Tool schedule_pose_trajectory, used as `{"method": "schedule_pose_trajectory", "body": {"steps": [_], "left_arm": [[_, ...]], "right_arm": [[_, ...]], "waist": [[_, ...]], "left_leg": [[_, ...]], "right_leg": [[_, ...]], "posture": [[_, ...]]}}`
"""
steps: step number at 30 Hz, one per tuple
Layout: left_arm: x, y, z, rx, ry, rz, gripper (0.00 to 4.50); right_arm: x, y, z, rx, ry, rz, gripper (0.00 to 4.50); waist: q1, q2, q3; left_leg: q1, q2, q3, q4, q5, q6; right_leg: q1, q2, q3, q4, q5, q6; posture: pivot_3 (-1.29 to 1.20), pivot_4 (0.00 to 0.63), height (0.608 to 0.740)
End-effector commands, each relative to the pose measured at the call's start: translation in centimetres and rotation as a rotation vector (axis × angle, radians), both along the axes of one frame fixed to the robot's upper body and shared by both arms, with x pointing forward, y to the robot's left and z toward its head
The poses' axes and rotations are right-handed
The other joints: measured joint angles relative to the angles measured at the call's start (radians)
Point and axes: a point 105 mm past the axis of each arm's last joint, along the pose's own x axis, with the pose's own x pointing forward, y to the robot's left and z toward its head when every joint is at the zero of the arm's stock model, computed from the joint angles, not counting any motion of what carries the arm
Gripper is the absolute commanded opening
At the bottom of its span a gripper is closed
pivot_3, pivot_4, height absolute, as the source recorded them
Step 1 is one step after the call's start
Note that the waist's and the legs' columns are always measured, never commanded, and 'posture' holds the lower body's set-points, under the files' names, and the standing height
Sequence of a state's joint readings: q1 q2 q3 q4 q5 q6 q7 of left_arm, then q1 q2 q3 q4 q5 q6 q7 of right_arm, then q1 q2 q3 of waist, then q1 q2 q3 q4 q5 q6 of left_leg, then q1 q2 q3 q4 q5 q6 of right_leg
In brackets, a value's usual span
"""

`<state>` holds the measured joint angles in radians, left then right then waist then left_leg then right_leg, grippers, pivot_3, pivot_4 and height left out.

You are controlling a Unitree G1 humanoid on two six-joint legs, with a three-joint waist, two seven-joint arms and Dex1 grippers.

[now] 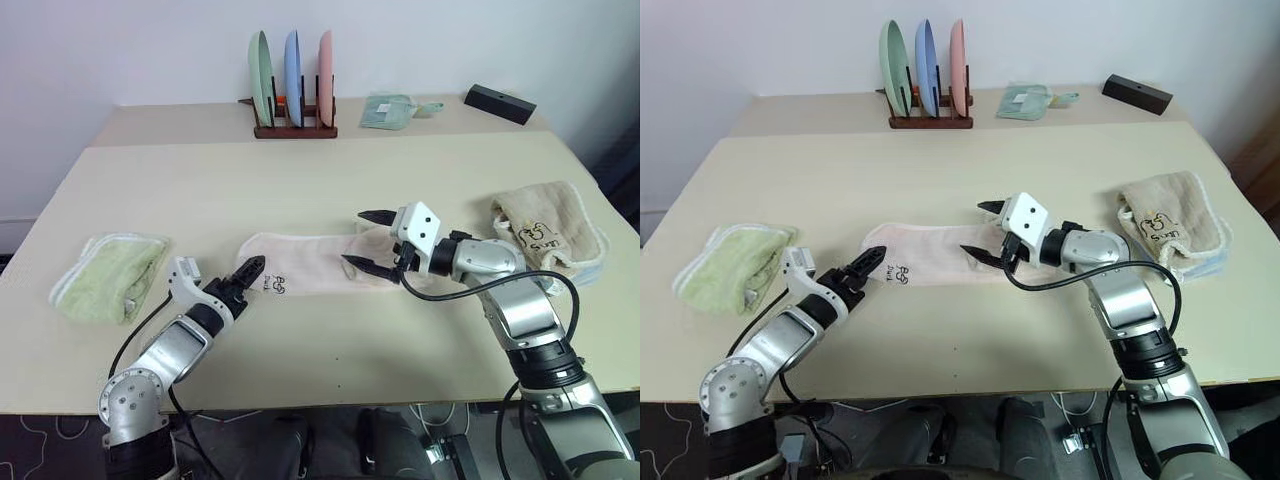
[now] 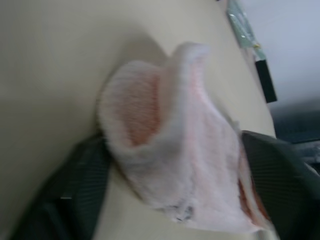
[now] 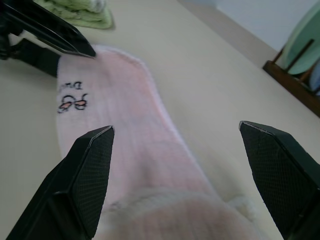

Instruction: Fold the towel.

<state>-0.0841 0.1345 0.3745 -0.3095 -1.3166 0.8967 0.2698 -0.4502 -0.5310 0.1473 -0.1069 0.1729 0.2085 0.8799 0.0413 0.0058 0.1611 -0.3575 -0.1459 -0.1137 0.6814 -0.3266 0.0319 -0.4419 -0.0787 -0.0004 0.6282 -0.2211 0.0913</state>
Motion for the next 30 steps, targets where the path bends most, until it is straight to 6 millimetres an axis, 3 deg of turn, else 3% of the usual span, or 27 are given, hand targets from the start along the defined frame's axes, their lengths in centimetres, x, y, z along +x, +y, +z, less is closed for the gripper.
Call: {"method": "schedule_pose_trajectory", "body": {"steps": [1,5,6,13,16,18,21,24,30], "left_arm": [[0.3,-0.1,0.8,0.000,-0.026,-0.013,2.24],[0.2,0.7,1.2,-0.001,-0.055,0.015,0.28],[0.2,0.8,1.2,0.001,-0.057,0.017,0.03],[-1.2,5.6,6.7,0.238,-0.326,0.055,0.03],[-1.3,5.8,8.1,0.360,-0.385,-0.023,0.03],[-1.1,4.5,8.8,0.426,-0.417,-0.122,0.03],[-1.0,0.5,9.5,0.495,-0.495,-0.326,0.03],[-1.1,-4.0,9.0,0.641,-0.571,-0.577,0.03],[0.4,-9.7,7.9,0.695,-0.593,-0.799,0.03]], "right_arm": [[-0.6,0.2,1.1,-0.005,-0.062,0.018,4.09],[-0.7,0.0,1.0,-0.005,-0.058,0.007,4.09],[-0.8,0.0,1.0,-0.005,-0.058,0.007,4.09],[-0.8,-1.5,-0.3,-0.038,-0.026,-0.036,4.09],[-0.5,-2.1,-0.6,-0.052,-0.018,-0.050,4.09],[-0.4,-2.1,-0.8,-0.054,-0.015,-0.051,4.09],[0.0,-2.2,-0.9,-0.054,-0.014,-0.063,4.09],[0.5,-2.5,-1.2,-0.061,-0.014,-0.085,4.09],[1.3,-4.1,-2.2,-0.076,-0.005,-0.175,4.09]], "waist": [[-0.001,0.000,0.000],[-0.001,0.000,0.000],[-0.001,0.000,0.000],[-0.003,-0.001,0.001],[-0.002,-0.001,0.001],[0.001,-0.002,0.001],[0.003,-0.002,0.001],[-0.003,-0.002,0.001],[-0.003,-0.002,0.001]], "left_leg": [[0.000,0.000,0.000,0.000,0.000,0.000],[0.000,0.000,0.000,0.000,0.000,0.000],[0.000,0.000,0.000,0.000,0.000,0.000],[0.000,0.000,0.000,-0.001,0.000,-0.001],[0.000,0.000,0.000,-0.001,0.000,-0.001],[0.000,0.000,0.000,-0.001,0.000,-0.001],[0.000,-0.001,0.000,-0.001,0.000,-0.001],[0.000,-0.001,0.000,-0.001,0.000,-0.001],[0.000,0.000,0.000,-0.002,0.000,-0.001]], "right_leg": [[0.000,0.000,0.000,0.000,0.000,0.000],[0.000,0.000,0.000,0.000,0.000,0.000],[0.000,0.000,0.000,0.000,0.000,0.000],[-0.001,0.000,0.000,0.000,0.000,0.000],[-0.001,0.000,0.000,0.000,0.000,0.000],[0.000,0.000,0.000,0.000,0.000,0.000],[0.000,0.000,0.000,-0.001,0.000,0.000],[0.000,0.000,0.000,-0.001,0.000,0.000],[-0.001,0.000,0.000,0.000,0.000,0.000]], "posture": [[0.00,0.150,0.740],[0.00,0.150,0.740],[0.00,0.150,0.740],[0.00,0.150,0.740],[0.00,0.150,0.740],[0.00,0.150,0.740],[0.00,0.150,0.740],[0.00,0.150,0.740],[0.00,0.150,0.740]]}}
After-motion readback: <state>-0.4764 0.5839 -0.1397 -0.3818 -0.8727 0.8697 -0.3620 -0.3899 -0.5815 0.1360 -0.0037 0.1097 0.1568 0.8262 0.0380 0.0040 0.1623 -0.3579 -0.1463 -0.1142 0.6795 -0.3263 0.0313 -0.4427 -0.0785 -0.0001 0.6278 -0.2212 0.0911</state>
